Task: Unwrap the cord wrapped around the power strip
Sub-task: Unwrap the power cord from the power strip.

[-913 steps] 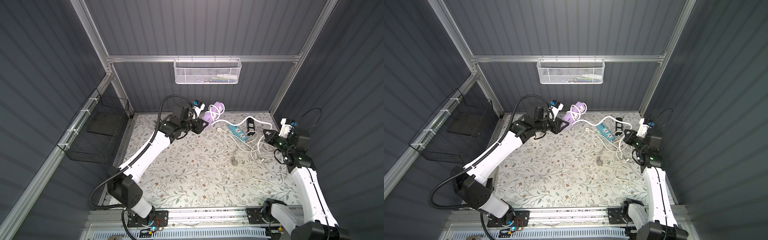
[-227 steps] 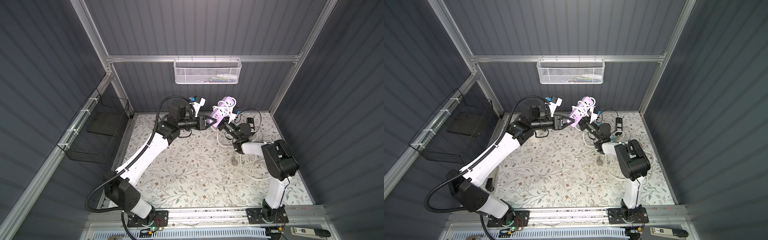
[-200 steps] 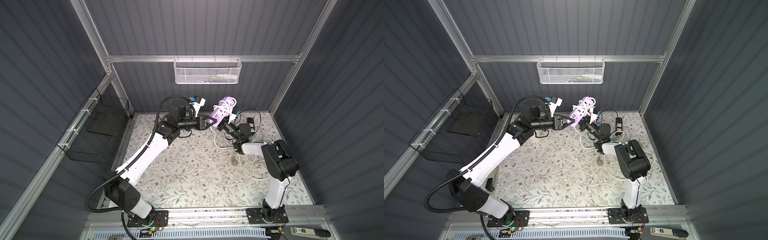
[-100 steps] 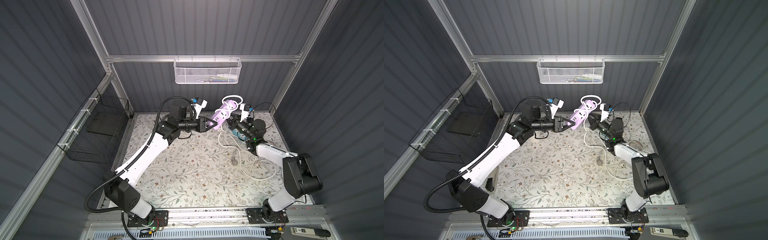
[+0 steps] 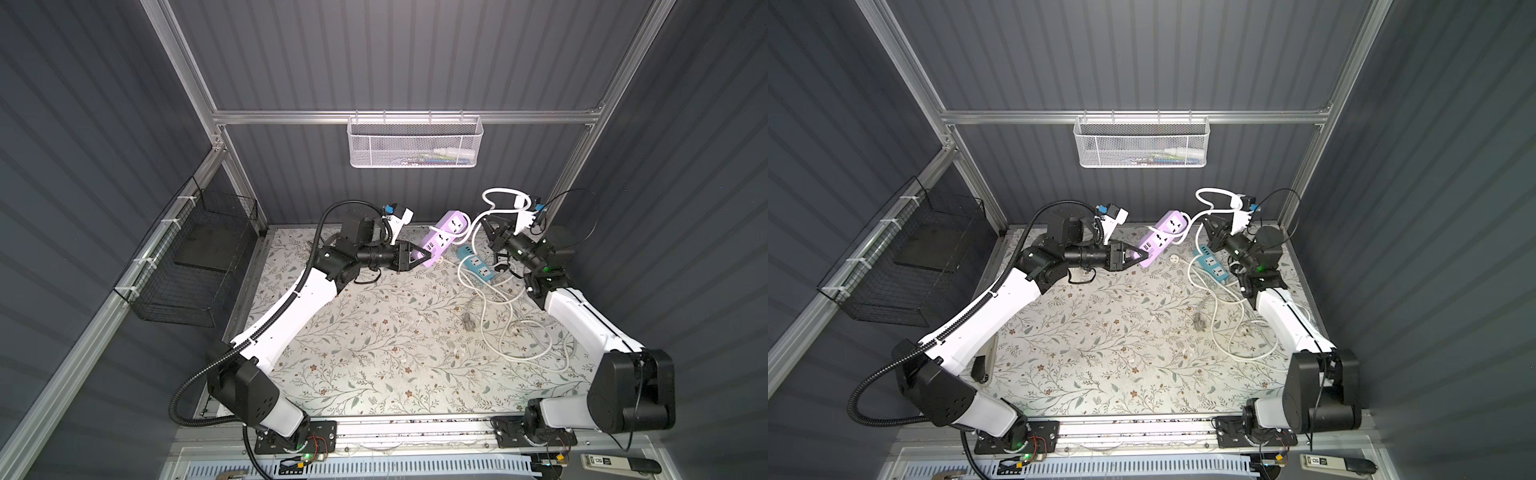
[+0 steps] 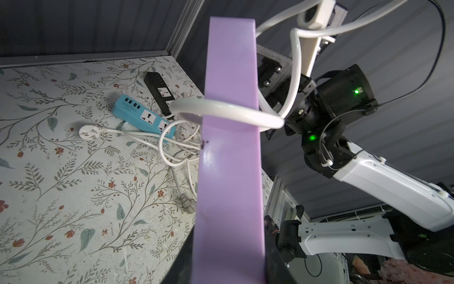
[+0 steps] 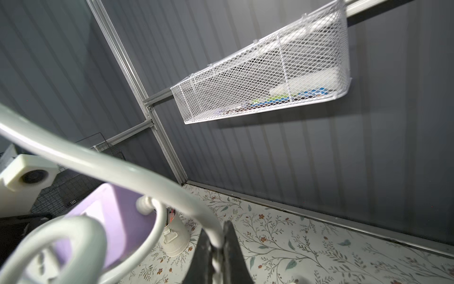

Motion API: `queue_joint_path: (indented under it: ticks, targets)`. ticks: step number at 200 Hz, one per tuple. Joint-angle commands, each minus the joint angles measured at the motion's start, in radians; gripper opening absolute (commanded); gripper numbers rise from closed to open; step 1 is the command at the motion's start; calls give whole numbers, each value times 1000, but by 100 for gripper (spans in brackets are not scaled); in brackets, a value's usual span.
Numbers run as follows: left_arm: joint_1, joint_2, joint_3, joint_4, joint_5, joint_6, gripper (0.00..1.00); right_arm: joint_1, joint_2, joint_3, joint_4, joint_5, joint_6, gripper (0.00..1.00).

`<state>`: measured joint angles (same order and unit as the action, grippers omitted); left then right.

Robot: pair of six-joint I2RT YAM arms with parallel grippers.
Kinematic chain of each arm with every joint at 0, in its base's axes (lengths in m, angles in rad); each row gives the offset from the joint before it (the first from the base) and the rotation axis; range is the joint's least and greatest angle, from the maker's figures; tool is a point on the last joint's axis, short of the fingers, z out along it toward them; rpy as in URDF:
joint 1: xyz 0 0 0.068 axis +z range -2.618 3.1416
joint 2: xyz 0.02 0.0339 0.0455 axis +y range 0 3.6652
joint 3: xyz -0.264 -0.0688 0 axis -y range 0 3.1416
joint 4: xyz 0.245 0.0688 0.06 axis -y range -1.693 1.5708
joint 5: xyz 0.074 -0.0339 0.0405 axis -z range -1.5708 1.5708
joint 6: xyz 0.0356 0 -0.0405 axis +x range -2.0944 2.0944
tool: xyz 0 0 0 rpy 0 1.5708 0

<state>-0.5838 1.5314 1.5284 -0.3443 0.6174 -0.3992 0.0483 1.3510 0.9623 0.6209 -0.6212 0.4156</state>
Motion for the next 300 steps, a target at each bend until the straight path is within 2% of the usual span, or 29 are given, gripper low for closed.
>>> queue_joint_path:
  ticks: [1, 31, 80, 116, 149, 171, 196, 213, 219, 240, 300]
  targets:
    - [26, -39, 1, 8, -55, 56, 0, -26, -62, -46, -113, 11, -32, 0]
    - [48, -38, 35, -21, -138, 109, 0, -36, -161, -104, -284, 84, -96, 0]
    - [86, -25, 105, -40, -263, 174, 0, -54, -281, -156, -510, 198, -114, 0]
    - [96, -30, 122, -46, -382, 217, 0, -57, -328, -180, -674, 323, -93, 0]
    - [107, -37, 120, -27, -427, 229, 0, -65, -369, -202, -803, 374, -21, 0]
    - [107, -34, 116, -9, -412, 234, 0, -86, -397, -234, -871, 400, 20, 0]
    - [107, -33, 95, 27, -366, 236, 0, -137, -387, -298, -894, 335, 72, 0]
    - [107, -39, 77, 54, -327, 243, 0, -159, -372, -357, -872, 296, 118, 0]
    - [107, -40, 73, 62, -312, 242, 0, -163, -367, -380, -854, 247, 137, 0]
    - [107, -43, 61, 84, -245, 243, 0, -170, -350, -451, -803, 220, 213, 0]
    - [107, -49, 10, 168, -73, 225, 0, -183, -293, -557, -706, 215, 329, 0]
